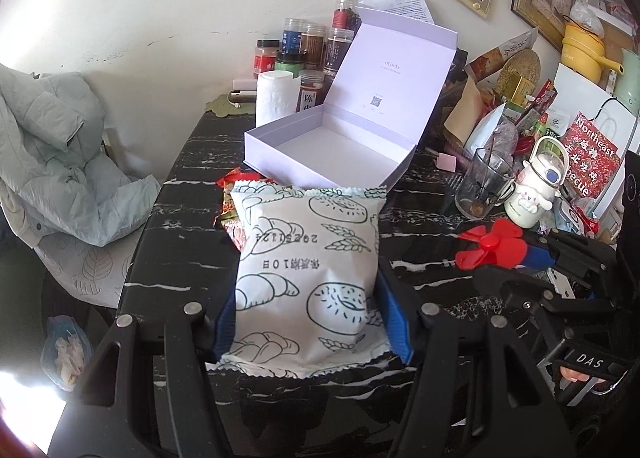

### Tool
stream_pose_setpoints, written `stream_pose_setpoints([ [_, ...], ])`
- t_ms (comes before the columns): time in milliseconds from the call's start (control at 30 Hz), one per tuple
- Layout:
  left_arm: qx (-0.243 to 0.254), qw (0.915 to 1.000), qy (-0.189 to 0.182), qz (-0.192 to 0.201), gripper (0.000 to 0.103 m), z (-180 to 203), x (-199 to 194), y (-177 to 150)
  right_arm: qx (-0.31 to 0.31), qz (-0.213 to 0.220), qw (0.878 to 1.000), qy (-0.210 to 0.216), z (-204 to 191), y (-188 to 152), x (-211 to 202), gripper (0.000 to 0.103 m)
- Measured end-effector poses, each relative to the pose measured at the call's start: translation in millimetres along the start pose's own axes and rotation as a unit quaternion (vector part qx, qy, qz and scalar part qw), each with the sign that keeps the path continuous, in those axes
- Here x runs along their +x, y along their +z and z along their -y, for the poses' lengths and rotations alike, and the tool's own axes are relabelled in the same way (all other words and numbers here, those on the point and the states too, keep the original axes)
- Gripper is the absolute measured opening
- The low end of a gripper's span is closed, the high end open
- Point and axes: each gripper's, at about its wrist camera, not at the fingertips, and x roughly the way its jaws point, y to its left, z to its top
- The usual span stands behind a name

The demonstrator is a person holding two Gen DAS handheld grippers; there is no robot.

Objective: Organize objects
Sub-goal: 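Carry the white pouch and red fan toy into the lavender box with both grippers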

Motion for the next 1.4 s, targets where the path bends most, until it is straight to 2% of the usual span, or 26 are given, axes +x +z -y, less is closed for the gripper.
stream_pose_setpoints([
  [433,0.024,0.9996,-0.013,-0.010,0.058,11.3,56.6,56.8,0.020,-0.001,1.000,-0.014,54.8,35.5,37.3,0.034],
  [733,0.037,0.9989,-0.017,-0.023,0.058,2.9,112.6,95.8,0.033,-0.009,0.999,-0.028,91.7,61.3,79.1,0.034],
  [1067,0.038,0.9984,-0.032,-0.029,0.058,-7.3,176.6,136.3,0.041,0.001,0.998,-0.044,129.7,96.2,121.5,0.034],
  [1133,0.038,0.9986,-0.028,-0.026,0.058,-7.0,187.4,143.8,0.041,0.003,0.998,-0.048,135.3,103.4,127.8,0.034],
  [1233,0.040,0.9991,-0.001,-0.016,0.058,-4.9,198.7,154.6,0.037,0.002,0.998,-0.054,143.0,115.6,138.4,0.034],
  [1400,0.041,0.9991,0.006,0.001,0.058,-3.1,211.2,173.5,0.033,0.008,0.998,-0.057,155.6,137.4,153.2,0.034],
])
